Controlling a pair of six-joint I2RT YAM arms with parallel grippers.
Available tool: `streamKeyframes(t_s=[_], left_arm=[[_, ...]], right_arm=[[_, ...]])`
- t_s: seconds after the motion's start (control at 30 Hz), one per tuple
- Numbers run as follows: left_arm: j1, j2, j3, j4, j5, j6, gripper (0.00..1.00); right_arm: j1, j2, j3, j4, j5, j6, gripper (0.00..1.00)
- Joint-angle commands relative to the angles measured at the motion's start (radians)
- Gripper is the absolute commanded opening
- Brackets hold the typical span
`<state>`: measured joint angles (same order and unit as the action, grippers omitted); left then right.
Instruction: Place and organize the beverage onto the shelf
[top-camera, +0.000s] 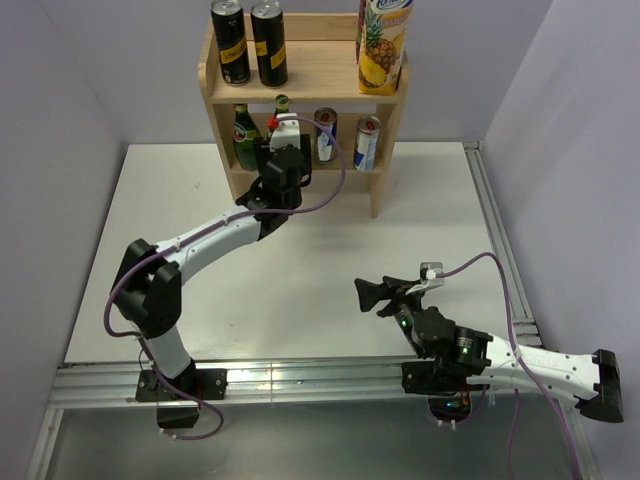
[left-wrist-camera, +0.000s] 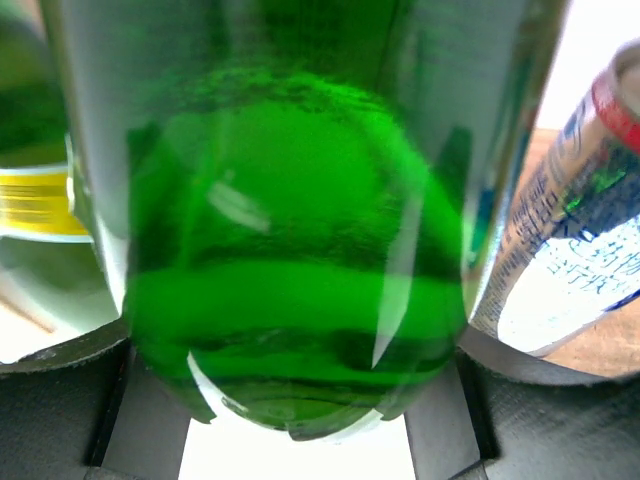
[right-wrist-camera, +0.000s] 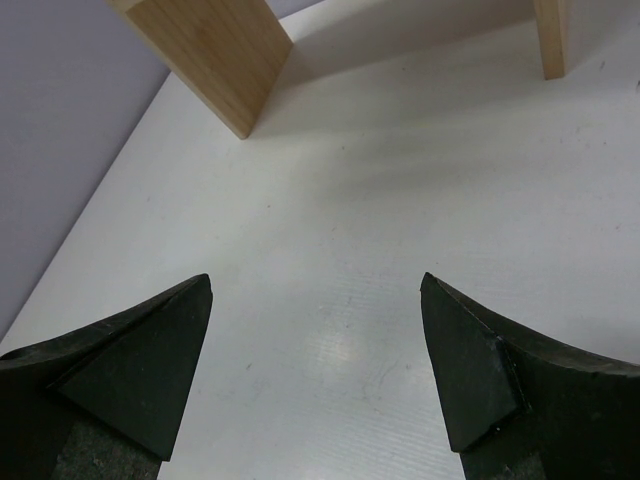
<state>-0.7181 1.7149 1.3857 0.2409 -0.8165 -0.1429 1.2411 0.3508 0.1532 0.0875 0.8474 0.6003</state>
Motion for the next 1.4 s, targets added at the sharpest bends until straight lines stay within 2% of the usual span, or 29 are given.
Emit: streamKeyframes(t_s=[0.0, 0.93, 1.37], left_arm=[[0.006, 0.011, 0.091, 0.077, 0.045, 0.014, 0.00], [0.043, 0.155, 0.072, 0.195, 0.063, -0.003, 0.00], [0.043, 0.132, -0.060, 0.247, 0.027, -0.056, 0.00]], right_arm=[[0.008, 0.005, -0.012, 0.041, 0.015, -0.013, 0.92], [0.008, -0.012, -0.021, 0.034, 0.016, -0.005, 0.92], [0.008, -0.010, -0.026, 0.038, 0.016, -0.004, 0.92]])
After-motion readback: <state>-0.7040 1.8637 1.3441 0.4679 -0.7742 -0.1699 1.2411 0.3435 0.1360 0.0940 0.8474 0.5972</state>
